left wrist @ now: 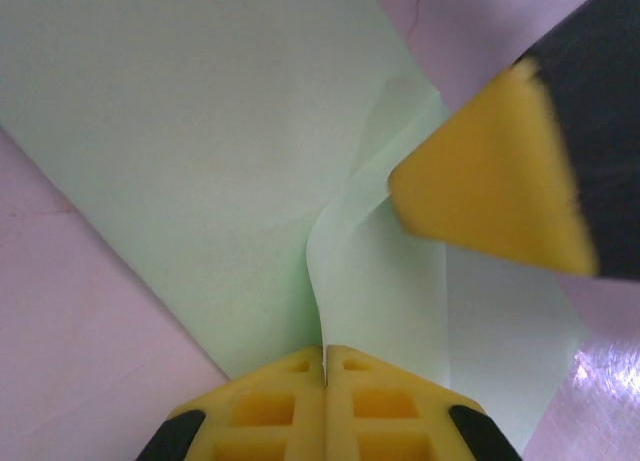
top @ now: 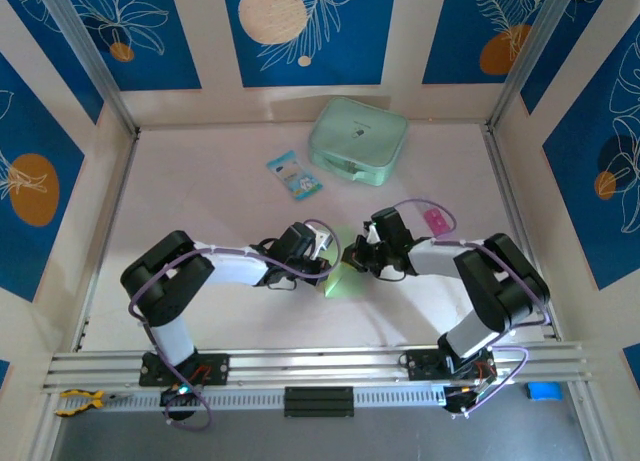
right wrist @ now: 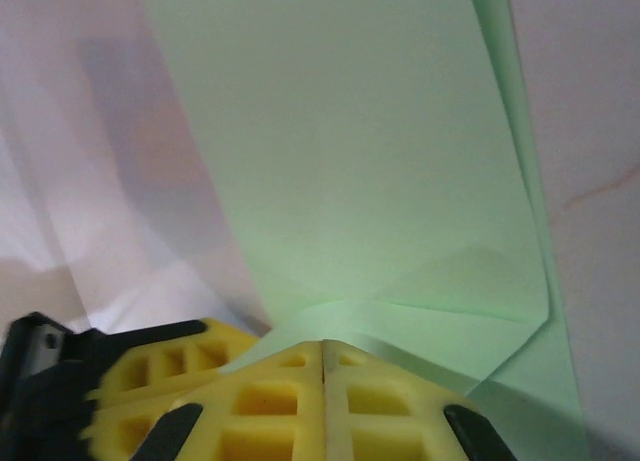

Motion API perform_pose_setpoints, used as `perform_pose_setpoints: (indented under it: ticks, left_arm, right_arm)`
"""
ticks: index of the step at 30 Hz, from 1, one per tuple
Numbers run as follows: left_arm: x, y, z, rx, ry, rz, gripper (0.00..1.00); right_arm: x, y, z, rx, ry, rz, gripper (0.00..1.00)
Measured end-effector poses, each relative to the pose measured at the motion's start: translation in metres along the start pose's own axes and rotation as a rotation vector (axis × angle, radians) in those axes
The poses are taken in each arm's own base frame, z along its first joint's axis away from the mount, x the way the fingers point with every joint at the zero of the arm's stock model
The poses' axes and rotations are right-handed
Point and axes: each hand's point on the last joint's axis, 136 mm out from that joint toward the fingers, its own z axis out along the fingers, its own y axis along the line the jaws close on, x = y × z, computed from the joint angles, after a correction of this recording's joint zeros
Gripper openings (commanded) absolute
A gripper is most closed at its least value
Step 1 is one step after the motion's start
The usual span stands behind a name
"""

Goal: Fold a paper plane with a square sheet of paper (pick it up from the middle)

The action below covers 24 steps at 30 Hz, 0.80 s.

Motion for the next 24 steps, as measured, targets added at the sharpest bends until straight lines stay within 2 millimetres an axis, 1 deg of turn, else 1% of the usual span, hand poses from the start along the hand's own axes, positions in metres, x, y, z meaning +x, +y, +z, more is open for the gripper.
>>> perform_pose_setpoints:
  ticks: [3, 6, 11, 14, 16, 18, 21, 24]
  left_arm:
    - [0.000, 0.000, 0.000, 0.000, 0.000, 0.000, 0.02]
    - [-0.001, 0.000, 0.000, 0.001, -0.001, 0.000, 0.07]
    - [-0.001, -0.001, -0.003, -0.001, 0.002, -0.008, 0.29]
    - [-0.008, -0.005, -0.014, -0.006, -0.018, -0.033, 0.31]
    - [-0.016, -0.010, -0.023, 0.000, -0.046, -0.043, 0.32]
    - [-0.027, -0.017, -0.035, 0.013, -0.086, -0.051, 0.29]
    - [-0.038, -0.028, -0.049, 0.046, -0.127, -0.059, 0.16]
    - [-0.035, -0.038, -0.050, 0.100, -0.101, -0.062, 0.08]
  right_arm:
    - [0.002, -0.011, 0.005, 0.021, 0.016, 0.018, 0.00]
    - [0.003, -0.011, 0.005, 0.012, 0.017, 0.010, 0.00]
    - [0.002, -0.011, 0.006, 0.000, 0.019, 0.000, 0.00]
    - [0.001, -0.011, 0.006, -0.001, 0.018, 0.000, 0.00]
    - [0.001, -0.012, 0.005, -0.001, 0.017, -0.002, 0.00]
    - [0.001, -0.012, 0.005, -0.001, 0.017, -0.004, 0.00]
    - [0.001, -0.012, 0.006, -0.002, 0.016, -0.005, 0.00]
    - [0.001, -0.012, 0.005, -0.005, 0.015, -0.006, 0.00]
